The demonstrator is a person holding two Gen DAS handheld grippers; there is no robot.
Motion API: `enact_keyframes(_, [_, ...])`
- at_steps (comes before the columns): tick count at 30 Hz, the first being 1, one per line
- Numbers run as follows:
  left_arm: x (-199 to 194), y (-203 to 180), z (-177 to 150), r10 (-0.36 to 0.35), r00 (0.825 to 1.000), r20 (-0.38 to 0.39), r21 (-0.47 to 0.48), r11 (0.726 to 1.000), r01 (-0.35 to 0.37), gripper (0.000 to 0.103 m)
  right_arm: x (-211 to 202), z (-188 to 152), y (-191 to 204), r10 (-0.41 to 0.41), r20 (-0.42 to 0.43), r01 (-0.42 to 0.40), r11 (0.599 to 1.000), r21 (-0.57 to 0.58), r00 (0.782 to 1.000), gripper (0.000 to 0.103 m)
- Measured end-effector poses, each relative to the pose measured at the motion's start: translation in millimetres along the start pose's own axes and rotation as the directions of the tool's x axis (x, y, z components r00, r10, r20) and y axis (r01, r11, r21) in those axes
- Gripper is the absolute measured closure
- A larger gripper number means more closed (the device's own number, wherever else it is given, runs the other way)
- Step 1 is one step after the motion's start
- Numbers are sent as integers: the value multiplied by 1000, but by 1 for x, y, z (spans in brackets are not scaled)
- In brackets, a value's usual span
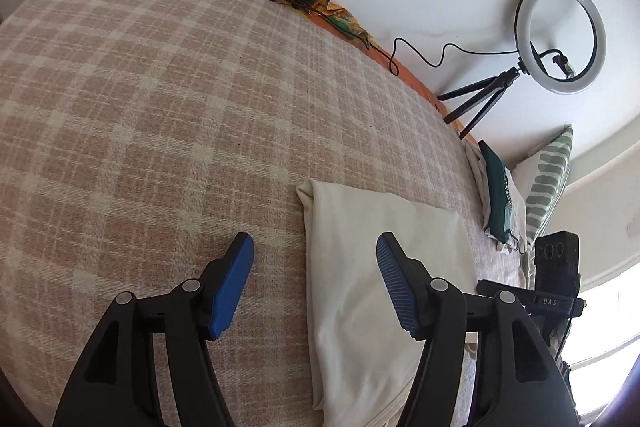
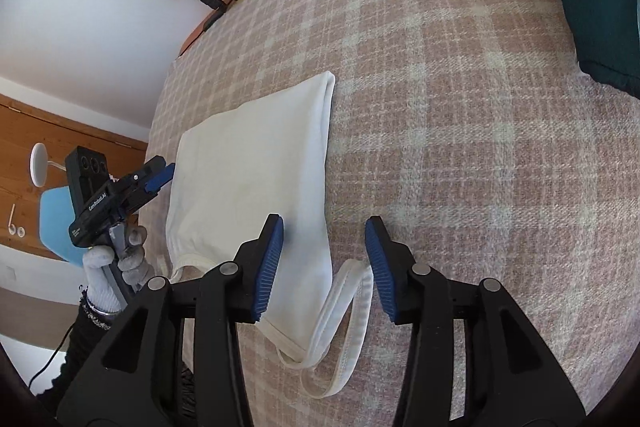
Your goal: Fold small clothes
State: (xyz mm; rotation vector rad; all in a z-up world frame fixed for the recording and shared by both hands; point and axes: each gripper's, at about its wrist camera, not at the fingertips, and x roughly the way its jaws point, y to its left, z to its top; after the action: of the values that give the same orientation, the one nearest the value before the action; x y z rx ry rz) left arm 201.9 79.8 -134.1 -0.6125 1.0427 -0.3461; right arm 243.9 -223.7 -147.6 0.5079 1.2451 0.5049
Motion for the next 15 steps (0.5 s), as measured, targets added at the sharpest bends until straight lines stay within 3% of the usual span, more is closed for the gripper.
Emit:
enact_keyframes(6, [7, 6, 7, -128, 992, -17, -32, 991, 127, 38, -1, -25, -21, 160, -38, -159, 986, 45, 986, 57])
enact_keyframes(10, [12, 6, 9, -172, 985, -8, -55, 984, 172, 40, 3, -29, -35, 275, -21, -271, 955, 122, 961, 57])
enact_keyframes(12, [15, 3, 11, -181, 983, -15, -48, 983, 180, 41, 7, -29, -31, 285, -14, -282, 953, 115, 958, 57])
enact_keyframes(13, [18, 1, 11, -179, 984, -19, -40, 983, 179, 43, 10, -29, -26, 280, -18, -277, 955, 107, 960, 57])
enact_keyframes(15, [23, -2, 12, -150, 988, -24, -28, 988, 150, 68, 12, -29, -19, 256, -14, -254, 963, 84, 966, 61])
